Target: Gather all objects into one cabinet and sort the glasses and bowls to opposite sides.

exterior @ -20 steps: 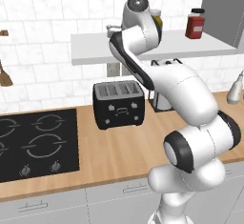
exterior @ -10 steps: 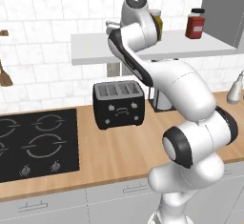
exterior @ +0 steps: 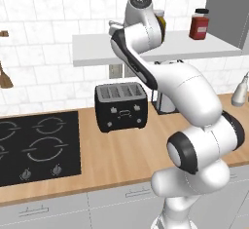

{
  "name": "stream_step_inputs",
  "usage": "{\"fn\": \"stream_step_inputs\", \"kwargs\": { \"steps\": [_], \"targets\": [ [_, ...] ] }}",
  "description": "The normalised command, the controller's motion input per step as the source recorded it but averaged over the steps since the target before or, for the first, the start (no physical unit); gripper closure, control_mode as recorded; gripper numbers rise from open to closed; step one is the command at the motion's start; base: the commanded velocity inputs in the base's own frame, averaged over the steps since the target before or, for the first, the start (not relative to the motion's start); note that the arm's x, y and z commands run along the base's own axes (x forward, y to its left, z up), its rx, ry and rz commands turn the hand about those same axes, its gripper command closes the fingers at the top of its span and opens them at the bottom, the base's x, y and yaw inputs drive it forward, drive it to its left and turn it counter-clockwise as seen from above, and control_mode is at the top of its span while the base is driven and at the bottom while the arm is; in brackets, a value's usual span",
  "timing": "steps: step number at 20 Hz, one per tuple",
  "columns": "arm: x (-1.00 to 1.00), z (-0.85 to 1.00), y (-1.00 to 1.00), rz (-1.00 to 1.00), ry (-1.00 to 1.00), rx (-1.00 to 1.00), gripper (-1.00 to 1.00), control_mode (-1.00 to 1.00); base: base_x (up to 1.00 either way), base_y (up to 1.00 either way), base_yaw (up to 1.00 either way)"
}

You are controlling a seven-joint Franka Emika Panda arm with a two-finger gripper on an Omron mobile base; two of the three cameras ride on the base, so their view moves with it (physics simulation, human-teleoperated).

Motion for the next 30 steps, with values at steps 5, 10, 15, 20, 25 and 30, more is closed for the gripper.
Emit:
{"fn": "stream_step_inputs", "kwargs": {
  "steps": [5, 10, 15, 20, 25, 30],
  "targets": [
    [0.00, -0.11, -0.01, 0.00, 0.01, 0.00, -1.00, -1.00, 0.00, 0.00, 0.00],
    [0.00, 0.00, 0.00, 0.00, 0.00, 0.00, -1.00, -1.00, 0.00, 0.00, 0.00],
    [0.00, -0.02, 0.00, 0.00, 0.00, 0.00, -1.00, -1.00, 0.00, 0.00, 0.00],
    [0.04, -0.09, 0.00, 0.00, 0.00, 0.00, -1.00, -1.00, 0.00, 0.00, 0.00],
    [0.09, 0.00, 0.00, 0.00, 0.00, 0.00, -1.00, -1.00, 0.00, 0.00, 0.00],
    [0.14, -0.05, 0.00, 0.00, 0.00, 0.00, -1.00, -1.00, 0.00, 0.00, 0.00]
  ]
}}
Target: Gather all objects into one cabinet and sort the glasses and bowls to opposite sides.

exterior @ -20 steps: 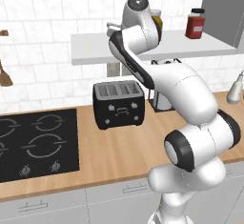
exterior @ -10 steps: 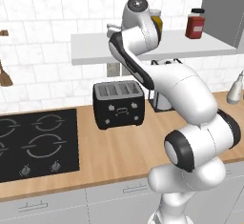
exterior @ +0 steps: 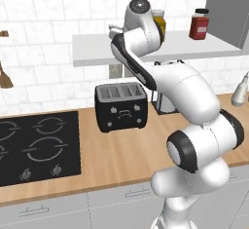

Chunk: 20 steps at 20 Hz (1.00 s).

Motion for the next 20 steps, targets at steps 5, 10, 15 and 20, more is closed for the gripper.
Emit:
{"fn": "stream_step_inputs", "kwargs": {
  "steps": [5, 10, 15, 20],
  "targets": [
    [0.17, -0.05, 0.00, 0.00, 0.00, 0.00, -1.00, -1.00, 0.00, 0.00, 0.00],
    [0.05, -0.01, 0.00, 0.00, 0.00, 0.00, -1.00, -1.00, 0.00, 0.00, 0.00],
    [-0.12, 0.00, 0.00, 0.00, 0.00, 0.00, -1.00, -1.00, 0.00, 0.00, 0.00],
    [-0.12, 0.00, 0.00, 0.00, 0.00, 0.00, -1.00, -1.00, 0.00, 0.00, 0.00]
  ]
}}
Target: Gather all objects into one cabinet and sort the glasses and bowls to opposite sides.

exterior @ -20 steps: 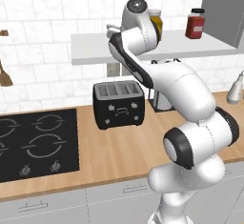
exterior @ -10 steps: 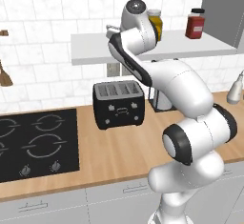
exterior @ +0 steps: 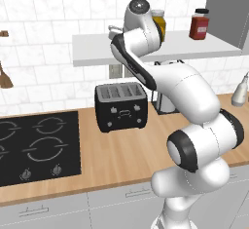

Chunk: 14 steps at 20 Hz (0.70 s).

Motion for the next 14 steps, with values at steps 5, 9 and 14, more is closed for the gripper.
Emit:
{"fn": "stream_step_inputs", "kwargs": {
  "steps": [5, 9, 14],
  "targets": [
    [0.00, 0.00, 0.00, 0.00, 0.00, 0.00, -1.00, -1.00, 0.00, 0.00, 0.00],
    [0.01, 0.00, 0.00, 0.00, 0.00, 0.00, 1.00, -1.00, 0.00, 0.00, 0.00],
    [0.00, -0.01, 0.00, 0.00, 0.00, 0.00, 1.00, -1.00, 0.00, 0.00, 0.00]
  ]
}}
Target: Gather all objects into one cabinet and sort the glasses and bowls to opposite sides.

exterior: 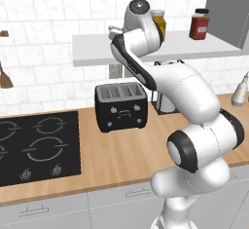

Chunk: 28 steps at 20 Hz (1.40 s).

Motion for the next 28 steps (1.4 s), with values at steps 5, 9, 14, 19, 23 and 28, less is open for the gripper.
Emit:
{"fn": "stream_step_inputs", "kwargs": {
  "steps": [5, 9, 14, 19, 23, 28],
  "targets": [
    [0.07, -0.07, 0.00, 0.00, 0.00, 0.00, 1.00, -1.00, 0.00, 0.00, 0.00],
    [0.18, -0.11, -0.10, 0.00, 0.00, 0.00, 1.00, -1.00, 0.00, 0.00, 0.00],
    [-0.20, 0.00, -0.20, 0.03, -0.04, 0.00, 1.00, -1.00, 0.00, 0.00, 0.00],
    [-0.94, 0.00, -0.20, 0.11, -0.10, 0.00, 1.00, -1.00, 0.00, 0.00, 0.00],
    [-1.00, 0.00, -0.26, 0.21, -0.12, 0.00, 1.00, -1.00, 0.00, 0.00, 0.00],
    [-1.00, 0.00, -0.33, 0.33, -0.06, 0.00, 1.00, -1.00, 0.00, 0.00, 0.00]
  ]
}}
